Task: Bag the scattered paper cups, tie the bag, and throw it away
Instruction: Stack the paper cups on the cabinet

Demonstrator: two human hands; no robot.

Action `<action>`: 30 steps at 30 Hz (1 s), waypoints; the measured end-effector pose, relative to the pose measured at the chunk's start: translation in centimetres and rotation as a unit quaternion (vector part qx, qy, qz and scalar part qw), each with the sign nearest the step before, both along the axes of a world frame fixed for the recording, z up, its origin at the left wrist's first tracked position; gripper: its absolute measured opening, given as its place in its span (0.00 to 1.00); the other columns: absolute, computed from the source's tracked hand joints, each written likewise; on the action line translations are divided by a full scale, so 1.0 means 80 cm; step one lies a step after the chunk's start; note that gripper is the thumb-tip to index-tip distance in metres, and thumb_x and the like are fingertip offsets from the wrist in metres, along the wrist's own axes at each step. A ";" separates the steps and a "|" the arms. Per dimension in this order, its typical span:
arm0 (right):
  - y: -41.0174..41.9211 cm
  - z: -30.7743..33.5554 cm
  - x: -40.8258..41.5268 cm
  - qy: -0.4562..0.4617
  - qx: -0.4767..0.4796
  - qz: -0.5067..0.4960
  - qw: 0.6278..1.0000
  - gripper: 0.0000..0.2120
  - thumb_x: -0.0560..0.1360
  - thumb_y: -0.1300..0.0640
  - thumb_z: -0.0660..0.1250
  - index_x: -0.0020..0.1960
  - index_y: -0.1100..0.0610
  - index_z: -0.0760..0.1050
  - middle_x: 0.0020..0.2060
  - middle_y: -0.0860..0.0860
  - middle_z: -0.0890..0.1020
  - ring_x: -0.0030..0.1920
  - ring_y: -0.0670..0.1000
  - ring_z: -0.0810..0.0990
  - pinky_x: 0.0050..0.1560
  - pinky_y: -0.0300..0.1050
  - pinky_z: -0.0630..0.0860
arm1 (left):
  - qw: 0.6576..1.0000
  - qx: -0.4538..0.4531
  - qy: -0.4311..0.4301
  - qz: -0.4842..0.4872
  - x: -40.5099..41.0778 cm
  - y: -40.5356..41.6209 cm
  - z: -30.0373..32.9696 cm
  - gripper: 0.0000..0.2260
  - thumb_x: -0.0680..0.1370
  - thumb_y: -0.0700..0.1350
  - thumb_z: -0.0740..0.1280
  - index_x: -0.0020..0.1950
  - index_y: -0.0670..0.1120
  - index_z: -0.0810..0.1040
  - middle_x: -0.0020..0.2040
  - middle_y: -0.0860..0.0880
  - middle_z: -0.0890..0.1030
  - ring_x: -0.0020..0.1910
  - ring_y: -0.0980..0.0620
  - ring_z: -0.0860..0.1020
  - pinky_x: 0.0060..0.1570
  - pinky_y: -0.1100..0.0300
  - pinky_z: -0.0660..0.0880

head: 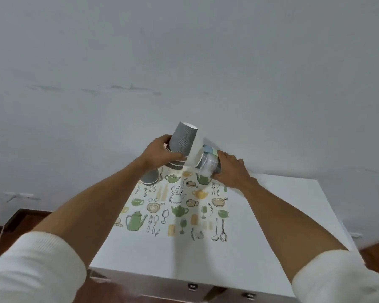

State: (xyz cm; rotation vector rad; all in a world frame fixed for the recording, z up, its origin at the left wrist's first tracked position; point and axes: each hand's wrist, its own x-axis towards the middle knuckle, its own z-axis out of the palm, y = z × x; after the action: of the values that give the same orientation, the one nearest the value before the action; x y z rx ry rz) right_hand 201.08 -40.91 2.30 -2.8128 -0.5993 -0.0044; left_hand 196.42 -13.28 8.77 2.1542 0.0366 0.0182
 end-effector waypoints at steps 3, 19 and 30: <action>0.043 -0.004 -0.016 0.010 -0.010 -0.003 1.000 0.37 0.69 0.40 0.75 0.70 0.54 0.64 0.61 0.52 0.76 0.61 0.58 0.75 0.56 0.55 0.68 | 0.998 -0.042 -0.029 0.028 -0.006 0.046 0.002 0.35 0.62 0.58 0.82 0.66 0.53 0.76 0.55 0.58 0.83 0.48 0.62 0.83 0.43 0.66 0.75; 0.127 -0.030 -0.044 0.023 -0.078 -0.009 0.997 0.29 0.72 0.42 0.72 0.64 0.55 0.66 0.58 0.52 0.77 0.58 0.59 0.76 0.53 0.54 0.68 | 0.995 -0.099 -0.001 0.019 -0.009 0.147 -0.073 0.35 0.65 0.47 0.83 0.69 0.49 0.72 0.61 0.53 0.80 0.61 0.52 0.79 0.58 0.53 0.78; 0.127 -0.048 -0.052 0.052 -0.086 0.007 0.995 0.30 0.72 0.40 0.72 0.65 0.55 0.68 0.58 0.51 0.77 0.59 0.58 0.76 0.57 0.54 0.71 | 0.991 -0.115 0.054 0.037 -0.013 0.143 -0.127 0.37 0.62 0.48 0.81 0.69 0.49 0.71 0.62 0.51 0.80 0.63 0.49 0.77 0.65 0.43 0.75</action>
State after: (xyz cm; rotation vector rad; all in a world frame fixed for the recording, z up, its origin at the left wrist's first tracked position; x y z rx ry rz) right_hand 196.94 -30.76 -1.56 -2.9517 -0.6234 0.2036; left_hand 195.37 -1.83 -1.36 1.9199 0.1740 -0.0580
